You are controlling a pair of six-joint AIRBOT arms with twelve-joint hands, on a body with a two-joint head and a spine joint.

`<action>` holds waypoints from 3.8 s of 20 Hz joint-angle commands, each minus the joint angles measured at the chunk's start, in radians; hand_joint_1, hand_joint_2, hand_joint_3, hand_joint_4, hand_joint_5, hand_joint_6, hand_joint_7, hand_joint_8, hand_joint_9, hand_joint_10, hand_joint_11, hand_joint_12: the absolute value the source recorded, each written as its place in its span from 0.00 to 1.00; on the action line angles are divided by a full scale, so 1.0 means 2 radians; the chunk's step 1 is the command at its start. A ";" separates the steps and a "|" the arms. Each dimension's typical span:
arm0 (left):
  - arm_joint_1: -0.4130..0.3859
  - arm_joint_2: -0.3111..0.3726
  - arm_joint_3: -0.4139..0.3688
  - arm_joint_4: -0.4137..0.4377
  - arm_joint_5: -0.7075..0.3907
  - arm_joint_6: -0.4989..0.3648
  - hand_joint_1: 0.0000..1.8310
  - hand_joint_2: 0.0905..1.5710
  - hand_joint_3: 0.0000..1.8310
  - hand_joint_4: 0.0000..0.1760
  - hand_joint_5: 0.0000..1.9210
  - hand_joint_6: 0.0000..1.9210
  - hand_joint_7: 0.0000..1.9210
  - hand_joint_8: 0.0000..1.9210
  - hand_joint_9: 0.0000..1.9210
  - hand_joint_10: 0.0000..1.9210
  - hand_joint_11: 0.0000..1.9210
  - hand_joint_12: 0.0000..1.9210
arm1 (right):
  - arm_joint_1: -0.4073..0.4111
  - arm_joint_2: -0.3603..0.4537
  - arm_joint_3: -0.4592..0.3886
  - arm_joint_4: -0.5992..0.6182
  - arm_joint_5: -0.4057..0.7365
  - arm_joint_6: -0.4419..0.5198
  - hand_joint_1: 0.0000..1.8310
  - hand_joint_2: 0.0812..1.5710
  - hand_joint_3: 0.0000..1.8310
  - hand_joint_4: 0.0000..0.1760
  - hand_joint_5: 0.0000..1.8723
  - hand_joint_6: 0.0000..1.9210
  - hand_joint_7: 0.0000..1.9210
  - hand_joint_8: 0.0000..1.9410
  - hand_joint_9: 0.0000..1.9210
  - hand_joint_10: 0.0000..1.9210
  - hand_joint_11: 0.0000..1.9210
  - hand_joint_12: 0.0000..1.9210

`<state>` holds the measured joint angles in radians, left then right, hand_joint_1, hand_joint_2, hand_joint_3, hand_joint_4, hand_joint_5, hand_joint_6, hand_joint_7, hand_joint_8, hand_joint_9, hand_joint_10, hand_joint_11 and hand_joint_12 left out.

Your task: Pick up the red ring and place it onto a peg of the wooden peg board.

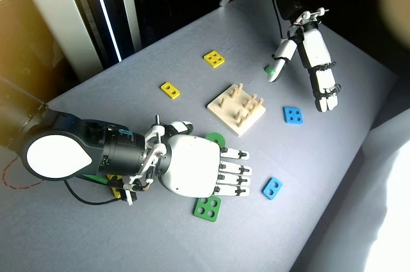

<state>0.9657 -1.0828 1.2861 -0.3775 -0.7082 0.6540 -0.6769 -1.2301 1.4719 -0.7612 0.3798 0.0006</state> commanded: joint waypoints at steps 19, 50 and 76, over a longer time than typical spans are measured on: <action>-0.012 -0.001 0.004 0.003 -0.056 -0.002 0.13 0.54 0.00 1.00 0.00 0.00 0.00 0.00 0.00 0.00 0.00 0.00 | 0.004 -0.022 0.010 0.012 0.035 0.012 0.46 0.60 0.01 0.00 0.26 0.04 0.05 0.00 0.00 0.00 0.00 0.00; -0.004 0.003 0.004 -0.005 -0.061 -0.002 0.14 0.55 0.00 1.00 0.00 0.00 0.00 0.00 0.00 0.00 0.00 0.00 | 0.008 -0.032 0.018 -0.004 0.073 0.045 0.61 0.74 0.00 0.00 0.45 0.63 0.17 0.00 0.03 0.00 0.00 0.00; -0.004 0.002 0.010 -0.011 -0.062 -0.002 0.14 0.56 0.00 0.94 0.00 0.00 0.00 0.00 0.00 0.00 0.00 0.00 | 0.085 -0.017 -0.058 -0.116 0.150 0.084 0.63 0.69 0.00 0.00 0.52 0.52 0.25 0.00 0.11 0.00 0.00 0.06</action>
<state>0.9680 -1.0786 1.2987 -0.4007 -0.7185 0.6540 -0.5259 -1.2613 1.3602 -1.0447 0.6014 0.1612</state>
